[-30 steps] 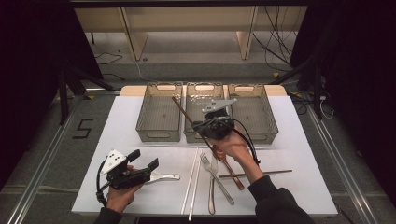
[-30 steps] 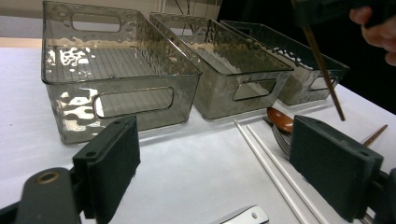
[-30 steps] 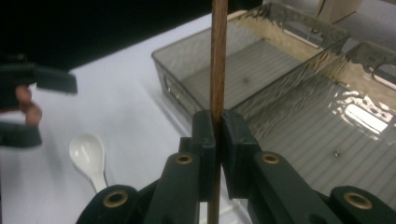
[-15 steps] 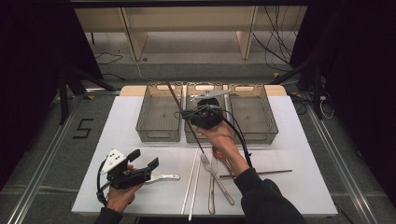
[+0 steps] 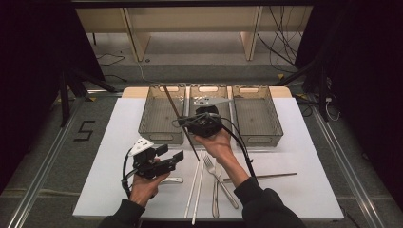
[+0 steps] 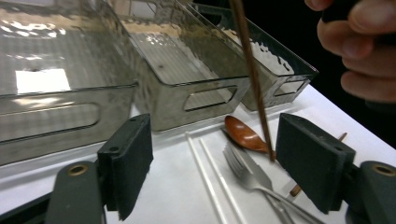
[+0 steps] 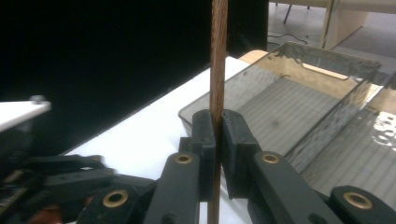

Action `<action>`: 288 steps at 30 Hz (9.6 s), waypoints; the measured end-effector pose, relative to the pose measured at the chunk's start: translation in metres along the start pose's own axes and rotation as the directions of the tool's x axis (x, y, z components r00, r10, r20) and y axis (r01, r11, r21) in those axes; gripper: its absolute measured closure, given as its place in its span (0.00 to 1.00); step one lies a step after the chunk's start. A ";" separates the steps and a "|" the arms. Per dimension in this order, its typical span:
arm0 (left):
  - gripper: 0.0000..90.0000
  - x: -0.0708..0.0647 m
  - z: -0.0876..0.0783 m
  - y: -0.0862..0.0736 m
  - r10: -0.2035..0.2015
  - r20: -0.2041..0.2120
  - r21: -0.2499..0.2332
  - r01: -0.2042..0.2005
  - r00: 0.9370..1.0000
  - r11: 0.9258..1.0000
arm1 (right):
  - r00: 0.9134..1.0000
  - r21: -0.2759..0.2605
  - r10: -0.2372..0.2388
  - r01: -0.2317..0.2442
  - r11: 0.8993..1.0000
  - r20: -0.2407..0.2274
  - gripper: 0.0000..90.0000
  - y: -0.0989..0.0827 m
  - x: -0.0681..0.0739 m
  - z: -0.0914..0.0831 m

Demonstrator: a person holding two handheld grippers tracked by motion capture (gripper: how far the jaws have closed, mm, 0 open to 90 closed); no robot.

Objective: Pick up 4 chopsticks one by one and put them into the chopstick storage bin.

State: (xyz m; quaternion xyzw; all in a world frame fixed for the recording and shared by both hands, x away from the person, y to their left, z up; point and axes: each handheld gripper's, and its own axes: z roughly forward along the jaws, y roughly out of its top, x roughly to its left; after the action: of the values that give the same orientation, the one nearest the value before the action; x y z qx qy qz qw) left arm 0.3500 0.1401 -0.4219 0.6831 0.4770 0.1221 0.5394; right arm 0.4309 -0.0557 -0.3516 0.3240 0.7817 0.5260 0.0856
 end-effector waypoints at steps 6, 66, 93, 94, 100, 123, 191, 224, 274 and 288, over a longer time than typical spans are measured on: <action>0.40 -0.004 0.014 0.008 -0.031 0.021 0.010 0.031 0.999 0.999 | 1.000 -0.014 0.001 -0.001 1.000 -0.018 0.95 -0.004 0.008 -0.001; 0.94 0.118 0.049 0.129 0.148 -0.283 0.244 -0.078 0.948 0.967 | 0.996 -0.022 -0.009 0.011 1.000 0.091 0.36 -0.113 -0.021 -0.139; 0.88 0.132 0.077 0.099 0.147 -0.320 0.369 -0.020 0.936 0.929 | 0.996 -0.016 0.027 -0.026 1.000 0.086 0.36 -0.130 -0.026 -0.144; 0.79 0.132 0.076 0.099 0.143 -0.324 0.367 -0.015 0.935 0.930 | 0.996 -0.015 0.031 -0.029 0.999 0.086 0.36 -0.130 -0.026 -0.145; 0.52 0.127 0.066 0.104 0.090 -0.321 0.311 0.016 0.943 0.950 | 0.995 -0.017 0.036 -0.034 0.999 0.094 0.36 -0.129 -0.028 -0.148; 0.24 0.059 -0.009 0.067 0.047 -0.067 0.151 -0.036 0.997 0.988 | 0.981 0.290 -0.129 0.082 0.953 0.144 0.38 -0.126 -0.067 -0.165; 0.20 0.020 -0.014 -0.011 0.103 0.014 0.161 -0.104 0.995 0.981 | 0.899 0.659 -0.418 0.393 0.642 -0.129 0.95 -0.147 -0.060 -0.134; 0.29 -0.037 0.021 0.018 0.275 0.227 0.408 -0.347 0.934 0.844 | 0.679 0.508 -0.716 0.680 0.529 -0.163 0.95 -0.124 0.010 -0.105; 0.84 -0.073 0.051 0.015 0.332 0.464 0.586 -0.566 0.821 0.581 | 0.184 0.420 -0.979 0.898 0.132 -0.085 0.95 -0.144 0.059 -0.090; 0.92 -0.076 0.050 0.014 0.338 0.505 0.576 -0.602 0.794 0.553 | 0.176 0.406 -0.979 0.906 0.122 -0.098 0.94 -0.148 0.061 -0.090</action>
State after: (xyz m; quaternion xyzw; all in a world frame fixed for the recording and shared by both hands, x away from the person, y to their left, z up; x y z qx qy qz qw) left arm 0.3518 0.0504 -0.4032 0.9497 0.1819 -0.0489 0.2501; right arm 0.2797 -0.1234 -0.4298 -0.1880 0.8781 0.1561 0.4113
